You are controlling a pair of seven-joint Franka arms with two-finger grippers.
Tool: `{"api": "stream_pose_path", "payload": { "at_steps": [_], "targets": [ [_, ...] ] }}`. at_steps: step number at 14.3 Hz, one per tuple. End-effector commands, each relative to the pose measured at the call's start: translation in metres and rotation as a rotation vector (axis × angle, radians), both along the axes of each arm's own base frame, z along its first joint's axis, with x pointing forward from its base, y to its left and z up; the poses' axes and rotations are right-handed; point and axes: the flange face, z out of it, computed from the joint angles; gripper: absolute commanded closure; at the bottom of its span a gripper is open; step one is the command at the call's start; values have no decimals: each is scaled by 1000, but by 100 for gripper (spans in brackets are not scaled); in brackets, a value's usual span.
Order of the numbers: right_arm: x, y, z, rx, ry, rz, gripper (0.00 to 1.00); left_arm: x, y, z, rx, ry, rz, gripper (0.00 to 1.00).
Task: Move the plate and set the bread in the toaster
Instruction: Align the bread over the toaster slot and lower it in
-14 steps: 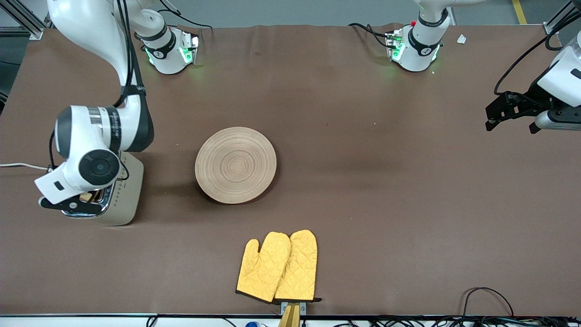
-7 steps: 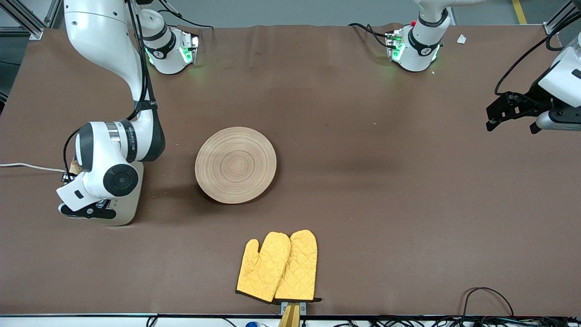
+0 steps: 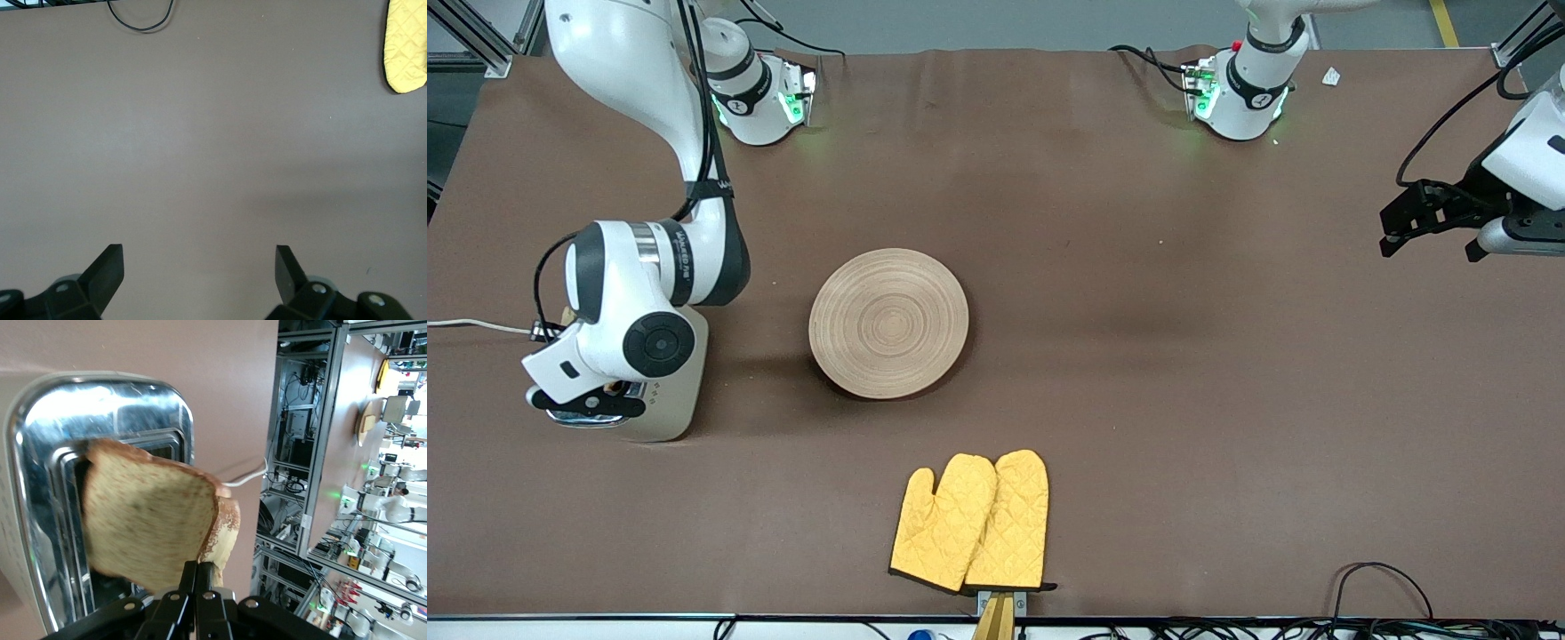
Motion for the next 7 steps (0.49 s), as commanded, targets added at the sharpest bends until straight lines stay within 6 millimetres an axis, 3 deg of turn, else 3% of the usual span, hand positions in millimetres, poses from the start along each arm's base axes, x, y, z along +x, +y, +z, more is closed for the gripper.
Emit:
{"api": "stream_pose_path", "payload": {
  "at_steps": [1, 7],
  "targets": [
    [-13, 8, 8, -13, 30, 10, 100, 0, 2, 2, -10, -11, -14, 0],
    [-25, 12, 12, -48, 78, -13, 100, -1, 2, 3, -10, -13, -16, 0]
  ]
}}
